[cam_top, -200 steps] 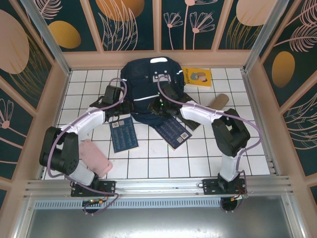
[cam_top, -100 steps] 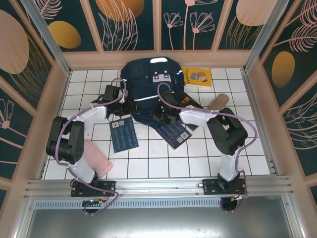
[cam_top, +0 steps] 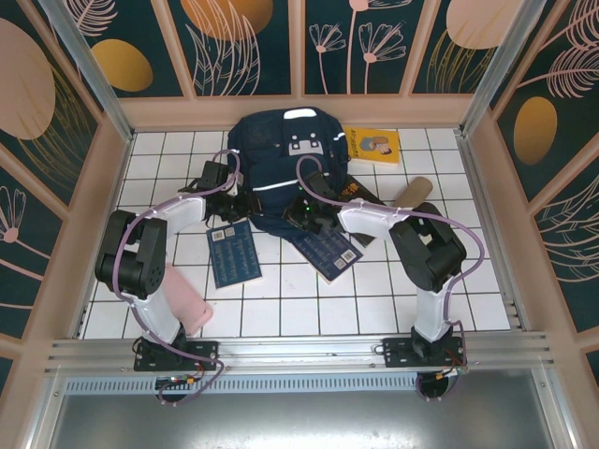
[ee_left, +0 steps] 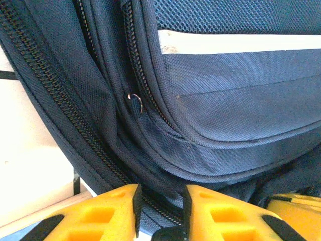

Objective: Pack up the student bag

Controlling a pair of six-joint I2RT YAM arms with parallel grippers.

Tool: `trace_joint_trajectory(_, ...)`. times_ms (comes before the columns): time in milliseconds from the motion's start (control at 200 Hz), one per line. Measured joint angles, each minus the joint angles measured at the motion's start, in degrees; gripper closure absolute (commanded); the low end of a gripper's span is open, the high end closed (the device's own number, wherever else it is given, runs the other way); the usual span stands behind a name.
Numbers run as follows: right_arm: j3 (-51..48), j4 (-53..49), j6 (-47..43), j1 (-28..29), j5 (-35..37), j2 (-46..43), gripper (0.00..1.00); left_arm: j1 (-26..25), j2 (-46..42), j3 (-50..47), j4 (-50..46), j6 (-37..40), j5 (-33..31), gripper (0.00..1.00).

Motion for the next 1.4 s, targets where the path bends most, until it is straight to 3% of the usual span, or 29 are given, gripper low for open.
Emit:
trace_joint_trajectory(986, 1.0, -0.5, 0.0, 0.4, 1.1, 0.9, 0.8, 0.0, -1.9, -1.4, -1.8, -6.3, 4.7, 0.75)
trace_joint_trajectory(1031, 1.0, -0.5, 0.0, 0.4, 1.1, 0.9, 0.8, 0.0, -1.6, -1.4, -1.5, -6.5, 5.0, 0.78)
trace_joint_trajectory(1156, 1.0, -0.5, 0.0, 0.5, 1.3, 0.9, 0.8, 0.0, -0.2, -1.4, -0.7, -7.0, 5.7, 1.0)
trace_joint_trajectory(1401, 1.3, -0.9, -0.1, 1.0, 2.4, 0.2, 0.63, -0.1, -1.1, -2.0, -0.3, -7.2, 5.2, 1.0)
